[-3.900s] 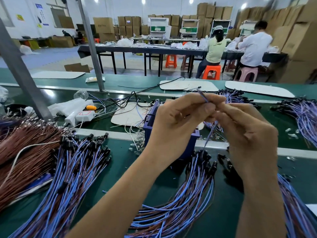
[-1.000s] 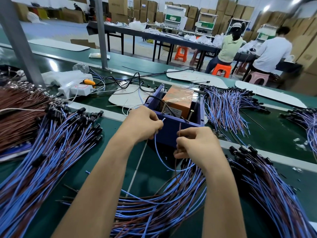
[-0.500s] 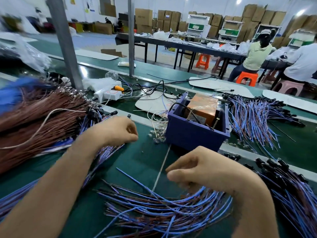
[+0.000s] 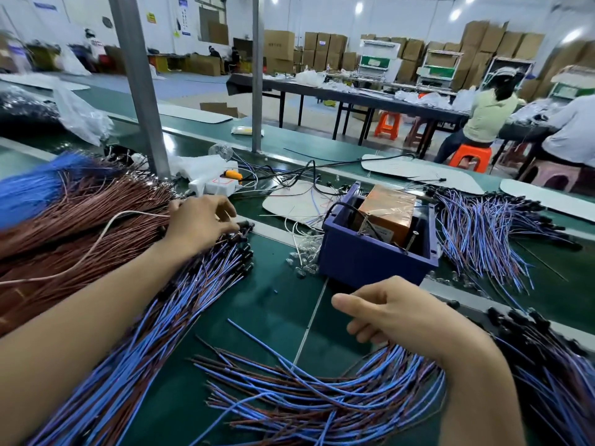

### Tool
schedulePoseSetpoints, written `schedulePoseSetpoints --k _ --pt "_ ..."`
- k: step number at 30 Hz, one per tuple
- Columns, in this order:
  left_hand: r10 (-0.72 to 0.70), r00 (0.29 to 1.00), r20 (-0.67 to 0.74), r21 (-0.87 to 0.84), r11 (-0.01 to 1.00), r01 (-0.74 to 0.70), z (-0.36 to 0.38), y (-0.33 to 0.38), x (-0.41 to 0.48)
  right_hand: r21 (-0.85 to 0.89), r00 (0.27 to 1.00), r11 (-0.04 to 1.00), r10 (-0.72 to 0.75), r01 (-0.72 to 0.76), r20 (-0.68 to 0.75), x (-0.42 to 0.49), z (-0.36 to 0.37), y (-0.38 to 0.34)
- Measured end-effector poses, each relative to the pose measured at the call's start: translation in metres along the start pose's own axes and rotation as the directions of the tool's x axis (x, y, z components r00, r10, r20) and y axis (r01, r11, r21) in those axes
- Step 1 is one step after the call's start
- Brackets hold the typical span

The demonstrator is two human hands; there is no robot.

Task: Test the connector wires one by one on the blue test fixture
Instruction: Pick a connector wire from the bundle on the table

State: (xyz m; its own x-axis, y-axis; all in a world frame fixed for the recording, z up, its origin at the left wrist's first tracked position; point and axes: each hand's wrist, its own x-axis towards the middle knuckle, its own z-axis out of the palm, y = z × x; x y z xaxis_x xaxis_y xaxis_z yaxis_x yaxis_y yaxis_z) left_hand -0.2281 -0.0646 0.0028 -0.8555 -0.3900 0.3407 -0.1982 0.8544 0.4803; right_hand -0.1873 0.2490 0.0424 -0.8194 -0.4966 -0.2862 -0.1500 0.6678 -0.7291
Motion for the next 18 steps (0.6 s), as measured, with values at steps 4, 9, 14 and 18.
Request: schedulePoseSetpoints --k 4,9,14,18 --pt "0.114 0.994 0.002 -0.04 0.993 -0.113 -0.011 0.018 0.012 0.214 0.992 0.969 -0.122 0.122 -0.013 0.002 0.003 -0.008" --pt "-0.122 0.914 0.387 0.478 0.874 -0.086 0.003 0.021 0.016 0.164 0.991 0.978 -0.132 0.126 0.026 0.005 0.007 -0.009" --pt "-0.028 0.959 0.283 0.353 0.932 -0.078 -0.006 0.026 0.015 0.139 0.996 0.986 -0.092 0.093 -0.011 0.005 0.004 -0.007" --pt "0.137 0.991 -0.001 -0.235 0.963 -0.133 -0.057 0.073 0.011 0.355 0.978 0.913 -0.208 0.199 -0.013 -0.001 0.004 -0.016"
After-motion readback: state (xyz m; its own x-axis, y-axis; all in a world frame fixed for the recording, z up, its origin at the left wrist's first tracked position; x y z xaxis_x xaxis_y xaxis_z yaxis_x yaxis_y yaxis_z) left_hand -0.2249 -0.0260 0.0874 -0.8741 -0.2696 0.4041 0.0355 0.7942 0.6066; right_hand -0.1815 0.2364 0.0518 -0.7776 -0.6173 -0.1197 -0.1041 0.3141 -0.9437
